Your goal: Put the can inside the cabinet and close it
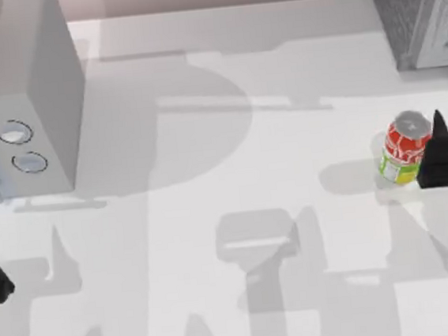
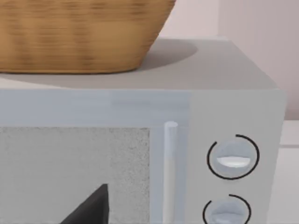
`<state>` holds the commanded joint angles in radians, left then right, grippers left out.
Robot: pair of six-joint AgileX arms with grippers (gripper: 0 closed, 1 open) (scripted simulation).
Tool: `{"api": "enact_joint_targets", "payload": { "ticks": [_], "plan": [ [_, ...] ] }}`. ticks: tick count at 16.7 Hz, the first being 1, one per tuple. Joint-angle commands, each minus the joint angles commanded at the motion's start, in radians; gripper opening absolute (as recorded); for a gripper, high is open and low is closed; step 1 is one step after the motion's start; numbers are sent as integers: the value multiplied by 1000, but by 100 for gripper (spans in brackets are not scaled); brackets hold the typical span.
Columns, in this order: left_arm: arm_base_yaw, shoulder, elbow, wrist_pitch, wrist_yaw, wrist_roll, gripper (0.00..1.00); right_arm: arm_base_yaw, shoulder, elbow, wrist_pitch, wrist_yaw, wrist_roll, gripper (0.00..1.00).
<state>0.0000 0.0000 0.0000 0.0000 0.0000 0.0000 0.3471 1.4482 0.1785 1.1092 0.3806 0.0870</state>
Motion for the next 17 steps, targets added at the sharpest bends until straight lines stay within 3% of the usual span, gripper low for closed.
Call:
{"api": "enact_joint_targets", "payload": {
  "ticks": [9, 17],
  "plan": [
    [0, 0, 0, 0, 0, 0, 100, 163, 627, 79, 482, 153, 38, 100],
    [0, 0, 0, 0, 0, 0, 100, 179, 701, 84, 539, 169, 43, 100]
  ]
}}
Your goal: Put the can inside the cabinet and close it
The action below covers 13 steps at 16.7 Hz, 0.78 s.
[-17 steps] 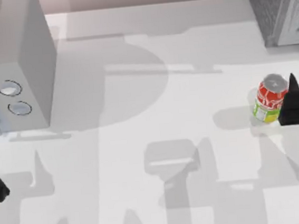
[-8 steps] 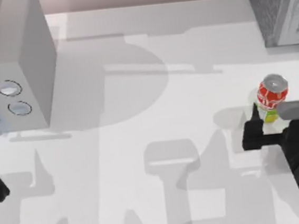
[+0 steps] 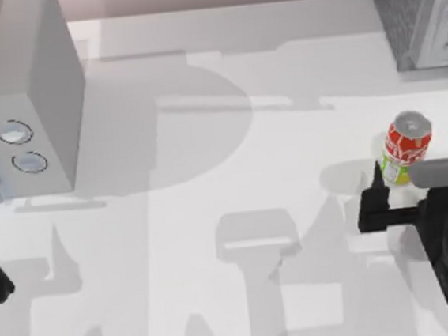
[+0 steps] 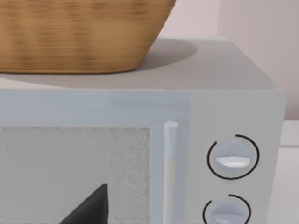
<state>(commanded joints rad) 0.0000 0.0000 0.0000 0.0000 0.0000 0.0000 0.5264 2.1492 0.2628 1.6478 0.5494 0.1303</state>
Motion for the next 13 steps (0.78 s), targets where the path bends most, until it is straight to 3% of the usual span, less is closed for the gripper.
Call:
{"api": "enact_joint_targets", "payload": {
  "ticks": [13],
  "plan": [
    [0, 0, 0, 0, 0, 0, 100, -111, 83, 221, -119, -109, -29, 100]
  ]
}}
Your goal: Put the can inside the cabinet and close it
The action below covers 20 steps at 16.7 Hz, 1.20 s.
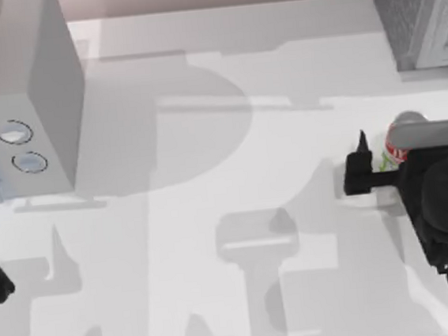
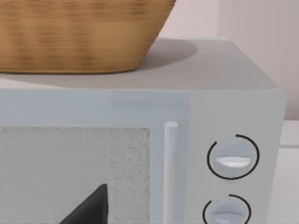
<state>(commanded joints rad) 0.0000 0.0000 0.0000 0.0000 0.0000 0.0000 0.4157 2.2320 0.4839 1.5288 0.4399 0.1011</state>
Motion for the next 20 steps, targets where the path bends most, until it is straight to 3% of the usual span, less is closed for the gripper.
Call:
{"api": "enact_joint_targets", "payload": {
  "ticks": [1, 14, 20],
  "plan": [
    [0, 0, 0, 0, 0, 0, 100, 0, 0, 0, 0, 0, 0, 100],
    [0, 0, 0, 0, 0, 0, 100, 0, 0, 0, 0, 0, 0, 2],
    [0, 0, 0, 0, 0, 0, 100, 0, 0, 0, 0, 0, 0, 0]
  ]
}}
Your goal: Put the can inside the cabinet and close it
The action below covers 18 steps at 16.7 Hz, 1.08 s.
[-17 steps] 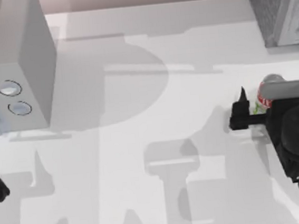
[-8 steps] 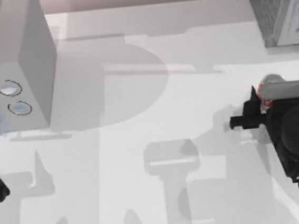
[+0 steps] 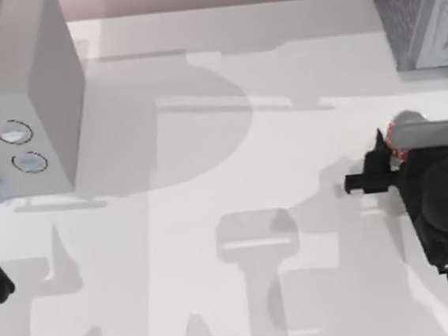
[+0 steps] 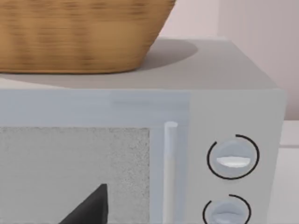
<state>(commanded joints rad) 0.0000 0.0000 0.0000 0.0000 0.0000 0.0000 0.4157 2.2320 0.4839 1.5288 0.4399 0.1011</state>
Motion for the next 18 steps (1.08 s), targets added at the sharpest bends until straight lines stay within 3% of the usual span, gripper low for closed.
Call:
{"api": "enact_joint_targets", "payload": {
  "ticks": [7, 18],
  "plan": [
    [0, 0, 0, 0, 0, 0, 100, 0, -65, 9, -66, 0, -2, 0],
    [0, 0, 0, 0, 0, 0, 100, 1, -632, 81, -722, -7, -1, 0]
  ]
}}
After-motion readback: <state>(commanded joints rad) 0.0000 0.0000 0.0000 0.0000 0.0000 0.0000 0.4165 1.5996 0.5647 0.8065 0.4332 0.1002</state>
